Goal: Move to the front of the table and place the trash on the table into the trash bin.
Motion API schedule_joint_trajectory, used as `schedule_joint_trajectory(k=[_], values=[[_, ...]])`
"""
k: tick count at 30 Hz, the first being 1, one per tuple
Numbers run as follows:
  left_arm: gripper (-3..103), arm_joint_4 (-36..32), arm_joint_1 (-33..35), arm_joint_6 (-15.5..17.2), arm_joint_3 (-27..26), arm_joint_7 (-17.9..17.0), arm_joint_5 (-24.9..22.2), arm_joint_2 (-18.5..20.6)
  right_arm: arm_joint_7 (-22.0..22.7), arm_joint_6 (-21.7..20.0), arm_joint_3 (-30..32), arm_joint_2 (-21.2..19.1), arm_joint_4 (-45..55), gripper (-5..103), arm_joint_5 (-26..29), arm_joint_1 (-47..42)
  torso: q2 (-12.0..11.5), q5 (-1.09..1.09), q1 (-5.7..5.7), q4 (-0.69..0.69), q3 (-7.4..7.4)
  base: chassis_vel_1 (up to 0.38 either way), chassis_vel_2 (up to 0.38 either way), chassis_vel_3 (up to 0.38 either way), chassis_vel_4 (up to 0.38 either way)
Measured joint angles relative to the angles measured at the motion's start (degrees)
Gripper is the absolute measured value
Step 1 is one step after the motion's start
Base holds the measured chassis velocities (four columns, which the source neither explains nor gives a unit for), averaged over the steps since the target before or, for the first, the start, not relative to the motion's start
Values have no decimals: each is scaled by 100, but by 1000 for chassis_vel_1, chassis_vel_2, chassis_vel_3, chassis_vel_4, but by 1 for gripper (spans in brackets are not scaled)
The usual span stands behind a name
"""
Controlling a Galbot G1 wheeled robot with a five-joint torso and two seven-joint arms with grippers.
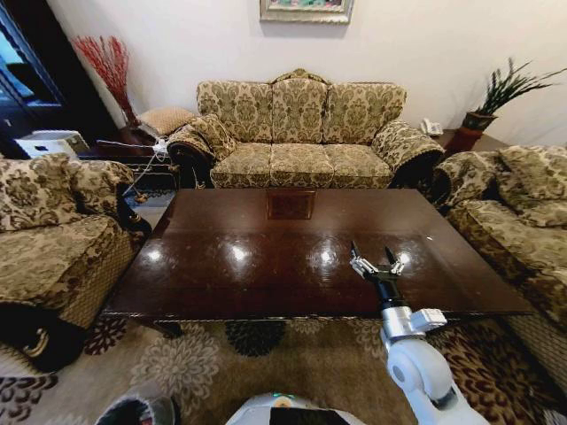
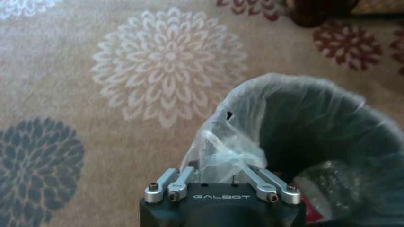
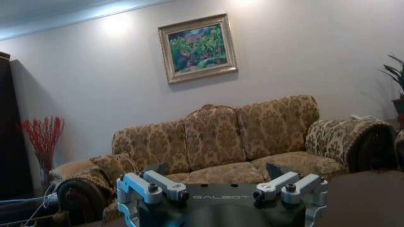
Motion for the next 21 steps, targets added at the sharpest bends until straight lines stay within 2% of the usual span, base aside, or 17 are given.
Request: schedule_joint_trajectory(k=[3,5,6,7,8,10,11,13,14,17,19,20,21], values=[[34,-107,109,30,-35,40,43,-24,0,7,9,10,-45,100,50,75,0,0,0,-1,0,0,0,0,0],[44,-107,212,70,-72,125,121,-35,0,11,40,19,-85,100,117,140,0,-1,0,0,0,0,0,0,0],[44,-96,246,82,-86,169,143,-44,0,13,56,24,-106,100,143,169,0,-1,0,0,0,0,0,0,0],[56,-71,295,111,-119,285,174,-73,3,18,83,31,-133,100,185,200,0,-1,0,0,0,0,0,0,0],[56,-71,295,111,-119,285,174,-73,3,18,83,31,-133,100,185,200,0,-1,0,0,0,0,0,0,0],[66,-49,364,123,-150,541,205,-133,6,49,108,32,-144,100,231,201,0,-2,0,0,0,0,0,0,0],[66,-49,364,123,-150,541,205,-133,6,49,108,32,-144,100,231,201,0,-2,0,0,0,0,0,0,0],[77,-113,402,103,-313,801,166,-228,6,103,133,29,-122,100,265,129,0,-3,0,0,0,0,0,0,0],[77,-198,450,107,-396,881,85,-244,4,124,164,29,-97,100,293,96,0,-3,0,-1,0,0,0,0,0],[88,-290,522,104,-534,978,21,-253,4,127,217,31,-81,100,334,75,0,-1,0,-1,0,0,0,0,0],[97,-357,678,91,-789,1325,51,-254,8,120,289,49,-83,100,365,97,0,-3,0,-1,0,0,0,0,0],[97,-357,678,91,-789,1325,51,-254,8,120,289,49,-83,100,365,97,0,-3,0,-1,0,0,0,0,0],[99,-359,754,82,-883,1482,127,-235,17,110,309,54,-96,100,377,123,0,-3,0,0,0,0,0,0,0]])
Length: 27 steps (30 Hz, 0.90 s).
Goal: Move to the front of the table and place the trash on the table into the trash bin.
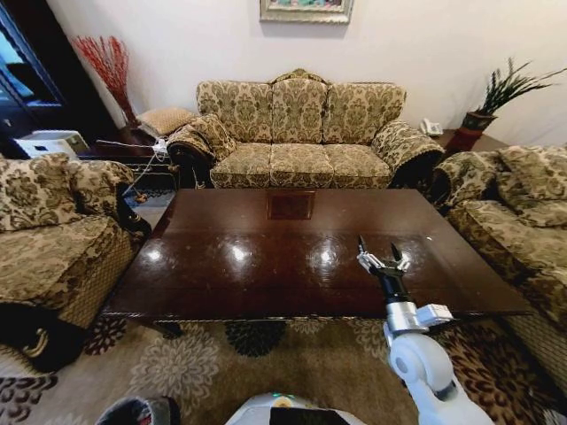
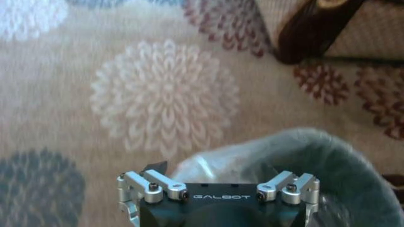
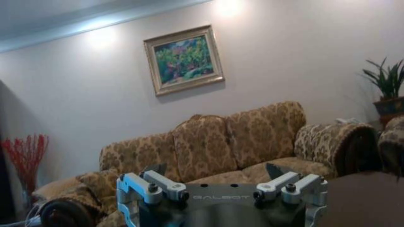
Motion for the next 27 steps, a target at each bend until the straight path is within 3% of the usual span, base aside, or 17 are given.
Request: schedule_joint_trajectory(k=[2,9,11,12,15,16,18,19,20,21,23,27], values=[[100,-9,108,-31,-221,228,105,54,22,-37,15,2,-33,100,30,58,0,1,0,2,0,0,0,0,0],[100,-556,279,-284,-535,231,204,122,82,-240,21,13,46,100,42,139,0,-2,0,2,0,0,0,0,0],[100,-1556,353,-551,-632,182,21,45,106,-395,32,24,279,100,-15,89,0,-1,0,2,0,0,0,0,0],[100,-1556,353,-551,-632,182,21,45,106,-395,32,24,279,100,-15,89,0,-1,0,2,0,0,0,0,0],[100,-3429,460,-800,-656,348,227,-38,44,-497,168,3,724,100,-292,-231,0,1,0,1,0,0,0,0,0],[100,-3429,460,-800,-656,348,227,-38,44,-497,168,3,724,100,-292,-231,0,1,0,1,0,0,0,0,0],[100,-4890,587,-782,-283,567,785,19,-75,-458,485,-9,910,100,-879,-702,0,6,0,-1,0,0,0,0,0],[100,-5443,643,-769,0,661,1110,112,-216,-243,751,-5,876,100,-1271,-996,0,0,0,0,0,0,0,0,0],[100,-5443,643,-769,0,661,1110,112,-216,-243,751,-5,876,100,-1271,-996,0,0,0,0,0,0,0,0,0],[100,-5953,694,-730,268,787,1400,251,-453,117,1097,15,736,100,-1638,-1343,0,0,0,-1,1,0,0,0,0],[100,-6665,812,-552,802,964,1868,626,-866,648,1593,89,543,100,-1856,-1824,0,3,0,-2,1,0,0,0,0],[100,-7041,955,-520,1239,1141,2303,996,-955,788,1819,246,520,100,-1890,-2088,0,3,0,-4,0,0,0,0,0]])
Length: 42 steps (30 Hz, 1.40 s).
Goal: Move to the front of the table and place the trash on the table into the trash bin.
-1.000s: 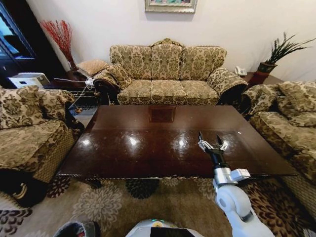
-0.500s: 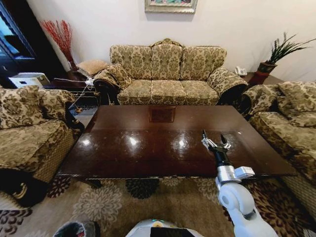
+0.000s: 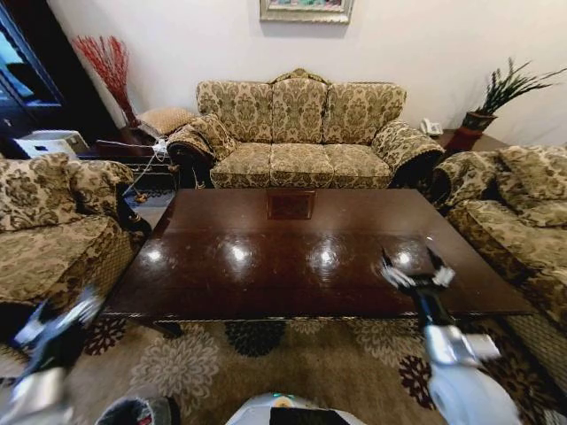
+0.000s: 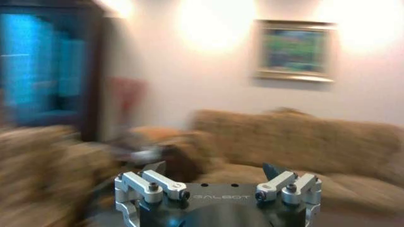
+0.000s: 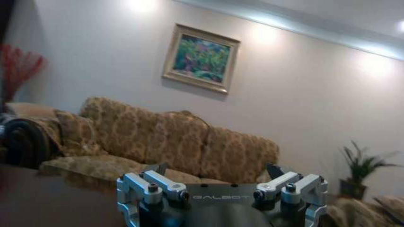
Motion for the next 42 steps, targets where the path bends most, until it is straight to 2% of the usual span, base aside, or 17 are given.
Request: schedule_joint_trajectory(k=[1,3,6,7,8,11,17,42], values=[[100,-95,49,11,116,20,110,107,3,-22,-9,63,26,100,44,-37,0,-1,0,1,0,0,0,0,0],[100,-325,99,152,315,-45,152,328,93,-281,-447,204,223,100,229,-76,0,-2,0,4,0,0,0,0,0],[100,-452,80,252,370,-150,139,405,202,-518,-1004,300,390,100,287,-81,0,-1,0,5,0,0,0,0,0],[100,-534,44,344,411,-181,122,453,243,-606,-1330,440,493,100,214,-110,0,-2,0,7,0,0,0,0,0],[100,-534,44,344,411,-181,122,453,243,-606,-1330,440,493,100,214,-110,0,-2,0,7,0,0,0,0,0],[100,-780,9,553,525,-236,94,511,309,-582,-1943,829,773,100,-308,-238,0,-2,0,4,0,0,0,0,0],[100,-854,-32,624,548,-271,84,508,378,-561,-2065,896,847,100,-450,-246,0,-3,0,4,0,0,0,0,0],[100,-801,-41,617,528,-281,60,490,385,-550,-2042,879,837,100,-428,-227,0,-3,0,4,0,-23,-23,23,25]])
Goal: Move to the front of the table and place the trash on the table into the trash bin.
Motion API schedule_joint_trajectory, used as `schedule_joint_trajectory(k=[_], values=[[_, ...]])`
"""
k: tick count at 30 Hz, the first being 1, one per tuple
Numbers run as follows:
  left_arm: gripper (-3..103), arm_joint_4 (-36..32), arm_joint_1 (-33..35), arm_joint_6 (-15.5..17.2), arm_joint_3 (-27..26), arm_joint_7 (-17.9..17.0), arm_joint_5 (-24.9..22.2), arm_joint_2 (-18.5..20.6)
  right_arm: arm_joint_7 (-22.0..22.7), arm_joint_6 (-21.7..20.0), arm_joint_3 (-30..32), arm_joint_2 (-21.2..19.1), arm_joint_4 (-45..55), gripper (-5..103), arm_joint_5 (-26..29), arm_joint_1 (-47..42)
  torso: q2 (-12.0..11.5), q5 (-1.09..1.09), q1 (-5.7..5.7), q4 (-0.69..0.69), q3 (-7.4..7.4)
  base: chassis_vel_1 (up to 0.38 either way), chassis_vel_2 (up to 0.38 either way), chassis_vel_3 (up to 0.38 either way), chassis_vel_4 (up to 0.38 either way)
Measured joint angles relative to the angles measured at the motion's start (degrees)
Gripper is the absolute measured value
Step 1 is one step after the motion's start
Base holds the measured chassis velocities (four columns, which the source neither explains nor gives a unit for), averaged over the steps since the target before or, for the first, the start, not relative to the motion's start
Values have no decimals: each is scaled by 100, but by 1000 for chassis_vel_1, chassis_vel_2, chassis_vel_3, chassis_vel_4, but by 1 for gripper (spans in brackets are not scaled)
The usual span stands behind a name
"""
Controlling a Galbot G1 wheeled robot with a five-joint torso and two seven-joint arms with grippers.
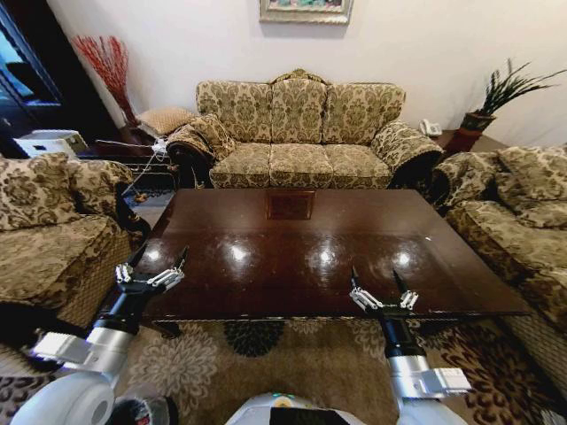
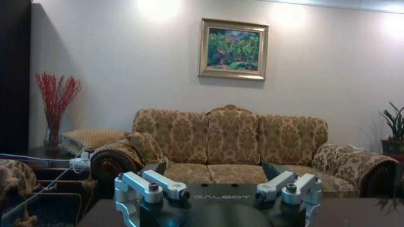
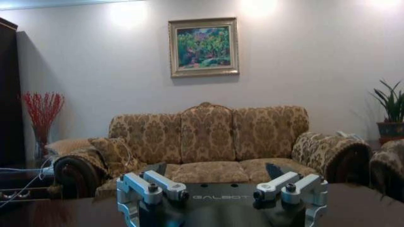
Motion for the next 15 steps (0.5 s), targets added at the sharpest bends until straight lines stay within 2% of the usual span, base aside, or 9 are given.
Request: schedule_joint_trajectory(k=[9,15], values=[[100,3,0,-5,-1,1,-2,-4,2,0,8,-6,-5,100,5,1,0,8,0,0,1,-153,-149,160,150],[100,8,-1,-5,-5,1,-2,-4,2,0,5,-5,-5,100,8,2,0,-3,0,0,0,6,-3,10,2]])
